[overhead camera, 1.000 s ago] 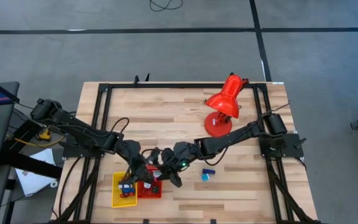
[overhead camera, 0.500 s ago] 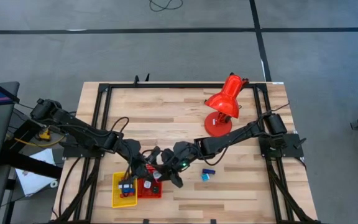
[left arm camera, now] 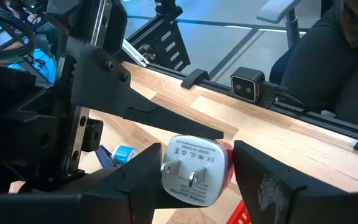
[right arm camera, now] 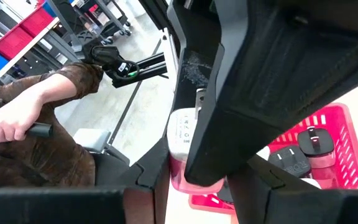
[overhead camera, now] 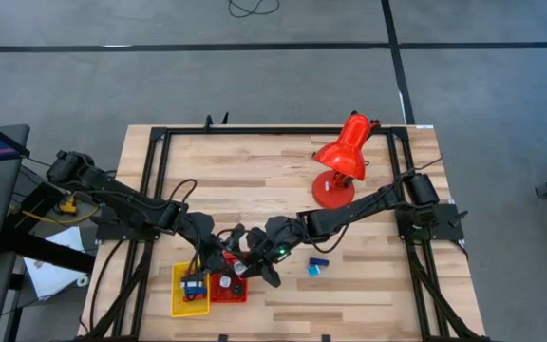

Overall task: Pick & Place Office items
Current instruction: Put the pink charger adapter into the red bin

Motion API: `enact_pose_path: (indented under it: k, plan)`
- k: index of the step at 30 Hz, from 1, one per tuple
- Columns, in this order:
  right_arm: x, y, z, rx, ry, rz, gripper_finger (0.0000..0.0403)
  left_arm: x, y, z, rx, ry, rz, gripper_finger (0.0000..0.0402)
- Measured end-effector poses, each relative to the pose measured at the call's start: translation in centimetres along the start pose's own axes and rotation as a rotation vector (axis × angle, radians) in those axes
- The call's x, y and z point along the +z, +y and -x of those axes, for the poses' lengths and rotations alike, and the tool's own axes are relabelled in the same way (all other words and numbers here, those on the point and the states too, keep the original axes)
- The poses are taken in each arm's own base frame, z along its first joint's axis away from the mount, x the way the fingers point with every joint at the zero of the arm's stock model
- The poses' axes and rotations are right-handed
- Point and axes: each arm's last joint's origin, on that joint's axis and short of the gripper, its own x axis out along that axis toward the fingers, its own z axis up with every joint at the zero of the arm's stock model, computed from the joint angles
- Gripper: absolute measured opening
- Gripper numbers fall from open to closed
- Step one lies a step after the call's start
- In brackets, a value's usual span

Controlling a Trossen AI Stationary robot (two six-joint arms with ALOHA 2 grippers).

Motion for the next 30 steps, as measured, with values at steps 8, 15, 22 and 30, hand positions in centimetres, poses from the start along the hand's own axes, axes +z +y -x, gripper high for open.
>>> enact_pose_path:
  k: [8, 15, 22, 30]
  plan:
    - [0.04, -0.02, 0.01, 0.000, -0.003, 0.000, 0.0117, -0.06, -0.01, -0.03, -0.011, -0.003, -0.006, 0.0199]
    - [-0.01, -0.06, 0.01, -0.003, 0.003, -0.003, 0.0117, -0.20, -0.13, -0.02, -0.041, 0.005, -0.027, 0.0156]
    - [-0.03, -0.06, 0.01, -0.005, 0.003, -0.004, 0.0116, -0.16, -0.14, -0.01, -0.044, 0.000, -0.028, 0.0143]
    - [0.05, 0.03, 0.00, 0.003, -0.005, 0.052, 0.0225, -0.28, -0.19, -0.01, -0.045, 0.014, -0.017, 0.0140]
